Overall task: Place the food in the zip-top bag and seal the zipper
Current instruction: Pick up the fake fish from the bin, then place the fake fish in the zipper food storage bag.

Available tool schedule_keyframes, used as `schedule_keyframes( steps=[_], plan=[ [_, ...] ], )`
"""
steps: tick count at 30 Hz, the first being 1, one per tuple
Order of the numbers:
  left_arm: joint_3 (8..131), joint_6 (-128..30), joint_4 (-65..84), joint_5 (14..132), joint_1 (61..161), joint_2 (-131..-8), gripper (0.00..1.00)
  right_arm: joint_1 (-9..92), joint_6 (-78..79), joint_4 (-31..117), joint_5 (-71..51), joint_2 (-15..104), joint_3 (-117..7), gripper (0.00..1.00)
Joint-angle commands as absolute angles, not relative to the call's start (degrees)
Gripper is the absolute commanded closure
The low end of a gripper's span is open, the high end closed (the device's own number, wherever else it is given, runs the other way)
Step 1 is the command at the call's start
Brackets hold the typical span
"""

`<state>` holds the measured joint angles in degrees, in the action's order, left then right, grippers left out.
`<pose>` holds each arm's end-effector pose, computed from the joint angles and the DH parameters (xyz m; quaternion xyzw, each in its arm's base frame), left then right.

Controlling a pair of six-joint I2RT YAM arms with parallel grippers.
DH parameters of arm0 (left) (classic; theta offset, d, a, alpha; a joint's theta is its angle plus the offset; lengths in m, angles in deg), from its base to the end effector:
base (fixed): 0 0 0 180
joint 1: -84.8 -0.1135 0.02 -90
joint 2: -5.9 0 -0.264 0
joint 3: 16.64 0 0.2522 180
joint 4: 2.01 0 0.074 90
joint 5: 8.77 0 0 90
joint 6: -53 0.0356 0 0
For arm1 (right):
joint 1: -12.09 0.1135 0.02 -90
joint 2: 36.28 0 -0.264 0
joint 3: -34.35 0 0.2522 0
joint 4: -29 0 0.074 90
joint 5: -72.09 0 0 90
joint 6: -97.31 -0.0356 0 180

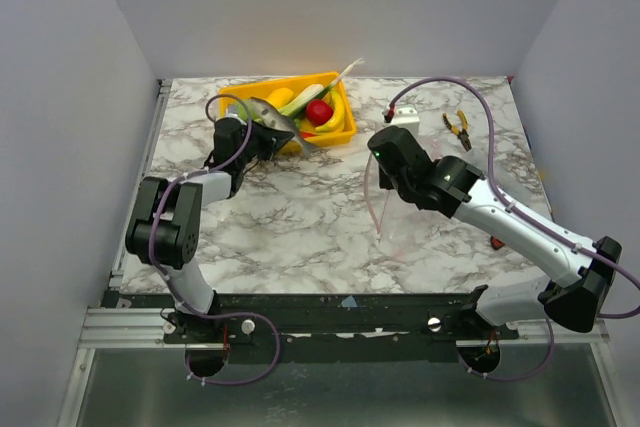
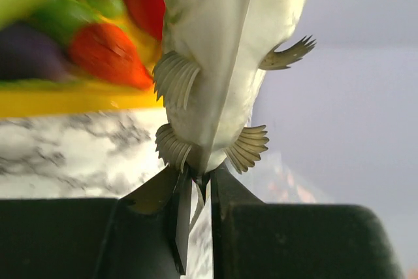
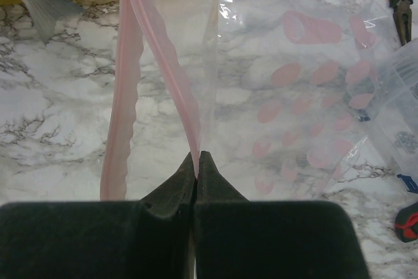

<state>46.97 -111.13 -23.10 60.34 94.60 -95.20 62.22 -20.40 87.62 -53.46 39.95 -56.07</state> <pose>0.3662 -0.0761 0.1888 -0.3273 0.7244 -0.5019 0.3410 0.1923 0.1979 0.3597 -0.0547 0.8842 0.0127 0.4637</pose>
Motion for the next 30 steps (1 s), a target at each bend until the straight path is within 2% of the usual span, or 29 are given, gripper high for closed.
schedule_keyframes(
  steps=[1, 7, 12, 20, 24, 30],
  plan=[
    [46.6, -96.4, -9.0, 46.8, 97.0, -83.6, 1.0, 61.8, -17.5, 84.1, -55.6, 40.1, -54.9, 0.99],
    [56.5, -75.7, 25.5, 44.5, 104.1, -73.9, 1.0, 61.6, -15.9, 81.7, -55.2, 42.7, -55.2, 0.99],
    [62.7, -63.0, 43.8, 43.3, 109.0, -70.2, 1.0, 60.9, -13.0, 78.4, -55.3, 44.4, -55.5, 0.99],
    [64.2, -58.8, 52.9, 34.2, 114.5, -66.3, 1.0, 59.7, -5.1, 70.4, -53.6, 44.2, -53.6, 0.99],
    [65.1, -61.7, 52.4, 28.5, 119.0, -69.0, 1.0, 59.8, -2.3, 67.0, -50.5, 43.2, -52.3, 1.0],
    [65.6, -67.9, 51.0, 23.9, 119.6, -74.7, 1.0, 59.8, 0.9, 62.8, -44.0, 38.9, -48.6, 0.99]
  ],
)
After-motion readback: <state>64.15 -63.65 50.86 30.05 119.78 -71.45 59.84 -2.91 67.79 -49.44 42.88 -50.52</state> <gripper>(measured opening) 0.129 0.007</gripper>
